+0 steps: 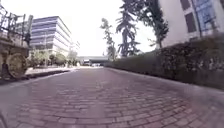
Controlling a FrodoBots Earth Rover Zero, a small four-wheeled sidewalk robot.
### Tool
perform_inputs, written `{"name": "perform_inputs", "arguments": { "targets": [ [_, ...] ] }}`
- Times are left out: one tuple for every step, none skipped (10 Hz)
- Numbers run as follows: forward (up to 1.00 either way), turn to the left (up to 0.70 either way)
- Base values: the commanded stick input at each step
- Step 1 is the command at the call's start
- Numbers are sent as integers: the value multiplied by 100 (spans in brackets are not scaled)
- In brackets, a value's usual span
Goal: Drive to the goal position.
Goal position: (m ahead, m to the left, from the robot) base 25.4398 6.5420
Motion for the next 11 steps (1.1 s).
{"name": "perform_inputs", "arguments": {
  "targets": [
    [70,0],
    [70,0],
    [70,0],
    [70,0],
    [70,0],
    [70,0],
    [70,0],
    [70,0],
    [70,0],
    [70,0],
    [70,0]
  ]
}}
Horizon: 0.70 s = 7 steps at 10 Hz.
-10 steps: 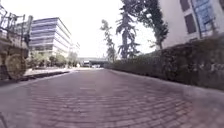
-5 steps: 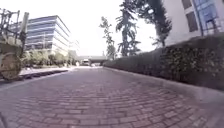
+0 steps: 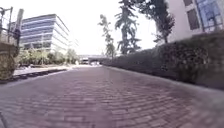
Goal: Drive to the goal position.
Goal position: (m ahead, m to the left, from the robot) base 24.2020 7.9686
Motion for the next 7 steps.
{"name": "perform_inputs", "arguments": {
  "targets": [
    [70,0],
    [70,0],
    [70,0],
    [70,0],
    [70,10],
    [70,14],
    [70,14]
  ]
}}
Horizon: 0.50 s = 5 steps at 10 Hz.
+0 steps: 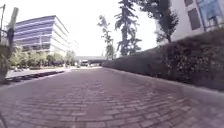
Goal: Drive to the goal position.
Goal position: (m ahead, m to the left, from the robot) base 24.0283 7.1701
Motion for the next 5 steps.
{"name": "perform_inputs", "arguments": {
  "targets": [
    [70,14],
    [70,14],
    [70,13],
    [70,12],
    [70,13]
  ]
}}
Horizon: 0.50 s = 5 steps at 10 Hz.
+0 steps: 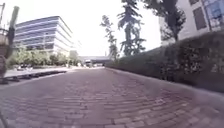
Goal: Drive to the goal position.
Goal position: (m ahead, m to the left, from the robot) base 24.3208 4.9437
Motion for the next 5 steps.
{"name": "perform_inputs", "arguments": {
  "targets": [
    [70,14],
    [70,14],
    [70,8],
    [70,0],
    [70,0]
  ]
}}
